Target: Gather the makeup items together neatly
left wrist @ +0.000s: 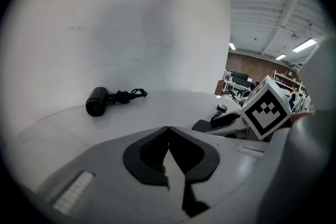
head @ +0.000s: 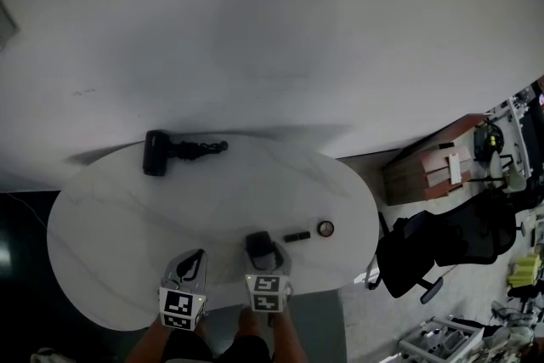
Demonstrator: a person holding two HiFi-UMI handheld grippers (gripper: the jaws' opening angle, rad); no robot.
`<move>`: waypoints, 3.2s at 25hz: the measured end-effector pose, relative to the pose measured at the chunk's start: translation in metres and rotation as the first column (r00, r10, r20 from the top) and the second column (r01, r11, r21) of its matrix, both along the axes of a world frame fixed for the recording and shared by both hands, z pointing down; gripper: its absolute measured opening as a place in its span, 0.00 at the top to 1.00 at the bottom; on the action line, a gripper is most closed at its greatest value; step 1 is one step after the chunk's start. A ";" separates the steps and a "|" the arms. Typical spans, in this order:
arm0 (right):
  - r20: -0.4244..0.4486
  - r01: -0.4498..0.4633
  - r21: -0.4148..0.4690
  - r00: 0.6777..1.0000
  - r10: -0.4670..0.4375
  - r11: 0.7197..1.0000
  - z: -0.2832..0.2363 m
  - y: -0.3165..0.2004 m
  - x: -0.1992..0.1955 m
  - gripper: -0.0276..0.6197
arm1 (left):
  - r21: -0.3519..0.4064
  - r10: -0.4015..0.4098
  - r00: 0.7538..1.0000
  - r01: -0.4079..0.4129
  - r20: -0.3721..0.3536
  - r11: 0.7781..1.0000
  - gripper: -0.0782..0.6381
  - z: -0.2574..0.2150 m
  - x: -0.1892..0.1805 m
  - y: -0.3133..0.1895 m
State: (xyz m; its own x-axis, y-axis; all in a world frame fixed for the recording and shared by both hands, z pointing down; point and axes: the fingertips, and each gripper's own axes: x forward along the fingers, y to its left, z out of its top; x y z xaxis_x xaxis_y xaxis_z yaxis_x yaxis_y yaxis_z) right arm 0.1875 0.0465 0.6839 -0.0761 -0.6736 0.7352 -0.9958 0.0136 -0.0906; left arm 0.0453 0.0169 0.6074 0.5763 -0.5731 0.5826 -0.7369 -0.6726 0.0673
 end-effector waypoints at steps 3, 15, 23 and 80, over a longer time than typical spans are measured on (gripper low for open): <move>-0.001 -0.007 -0.007 1.000 0.007 1.000 0.005 0.001 0.000 0.47 | -0.002 0.007 1.000 -0.007 0.001 1.000 0.88 0.002 0.001 0.002; -0.007 -0.056 0.001 0.998 0.056 0.998 0.008 -0.002 0.005 0.47 | 0.004 0.010 1.000 -0.010 0.004 1.000 0.88 0.001 0.003 0.002; 0.008 -0.053 -0.022 0.999 0.053 0.998 0.000 -0.001 0.005 0.45 | 0.032 0.013 1.000 -0.013 0.001 0.999 0.88 -0.012 0.003 -0.002; -0.103 0.286 0.557 0.955 -0.276 0.780 -0.270 -0.008 -0.029 0.95 | 0.421 -0.265 0.949 0.314 -0.173 0.851 0.88 -0.210 -0.028 0.016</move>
State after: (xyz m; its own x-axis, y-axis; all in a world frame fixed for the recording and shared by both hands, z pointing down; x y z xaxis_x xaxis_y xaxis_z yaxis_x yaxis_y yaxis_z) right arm 0.1586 0.0388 0.4140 -0.3191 -0.9172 0.2387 -0.9409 0.3367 0.0358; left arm 0.0175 0.0329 0.3977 0.3872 -0.9047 0.1775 -0.9081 -0.4075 -0.0961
